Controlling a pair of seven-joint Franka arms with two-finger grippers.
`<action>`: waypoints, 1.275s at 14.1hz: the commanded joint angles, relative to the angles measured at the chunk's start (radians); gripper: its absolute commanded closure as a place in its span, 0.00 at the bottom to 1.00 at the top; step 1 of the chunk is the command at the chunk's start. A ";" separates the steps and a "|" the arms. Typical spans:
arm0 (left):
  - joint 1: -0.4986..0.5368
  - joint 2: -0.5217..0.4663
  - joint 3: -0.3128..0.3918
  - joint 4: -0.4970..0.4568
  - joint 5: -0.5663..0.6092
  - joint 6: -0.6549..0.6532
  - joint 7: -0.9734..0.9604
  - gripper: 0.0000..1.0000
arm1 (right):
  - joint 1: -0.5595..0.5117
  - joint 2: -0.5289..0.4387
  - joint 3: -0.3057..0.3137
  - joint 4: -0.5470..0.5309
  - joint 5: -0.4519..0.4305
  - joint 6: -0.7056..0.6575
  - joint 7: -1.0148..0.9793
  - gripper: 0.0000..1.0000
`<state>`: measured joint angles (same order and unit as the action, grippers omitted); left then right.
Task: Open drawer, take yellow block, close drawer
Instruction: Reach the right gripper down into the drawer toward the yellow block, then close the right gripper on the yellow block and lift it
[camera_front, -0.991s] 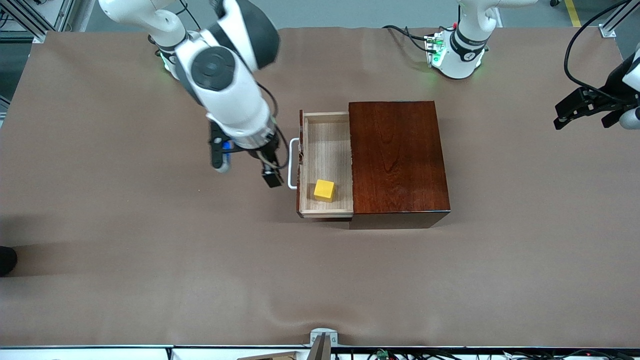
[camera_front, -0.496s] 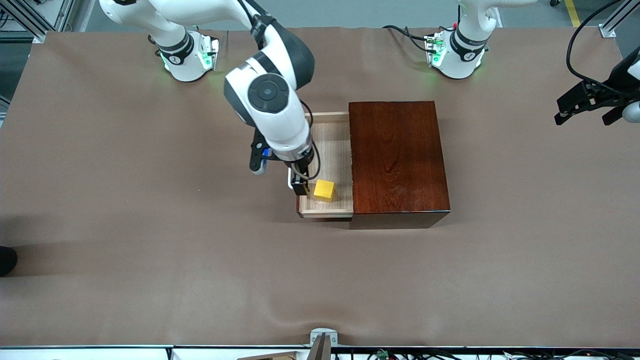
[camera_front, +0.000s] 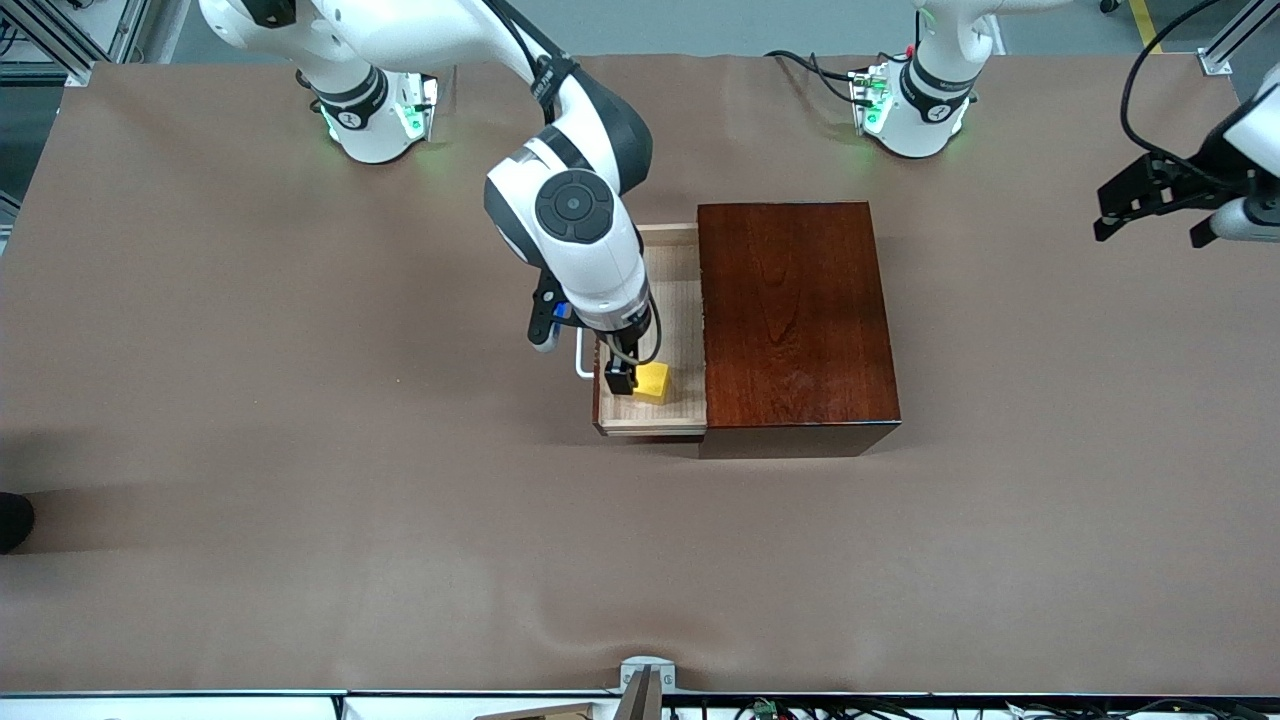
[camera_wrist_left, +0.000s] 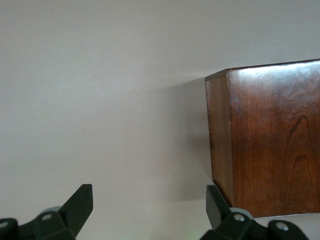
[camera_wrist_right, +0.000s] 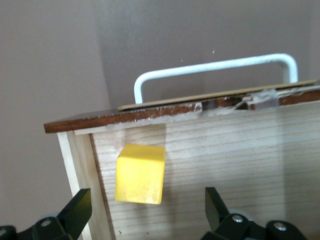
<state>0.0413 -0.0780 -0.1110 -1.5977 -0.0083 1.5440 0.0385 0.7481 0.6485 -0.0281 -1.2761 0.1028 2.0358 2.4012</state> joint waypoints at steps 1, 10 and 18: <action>0.061 -0.002 -0.053 -0.002 -0.024 -0.016 0.006 0.00 | 0.014 0.037 -0.015 0.031 0.005 0.027 0.027 0.00; 0.065 0.010 -0.042 -0.005 -0.022 -0.016 0.004 0.00 | 0.011 0.100 -0.016 0.026 -0.003 0.116 0.024 0.00; 0.069 0.040 -0.041 0.001 -0.019 0.013 0.006 0.00 | 0.014 0.120 -0.016 0.027 -0.003 0.121 0.012 0.20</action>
<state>0.0942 -0.0420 -0.1437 -1.6047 -0.0083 1.5458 0.0383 0.7531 0.7543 -0.0369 -1.2758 0.1023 2.1558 2.4056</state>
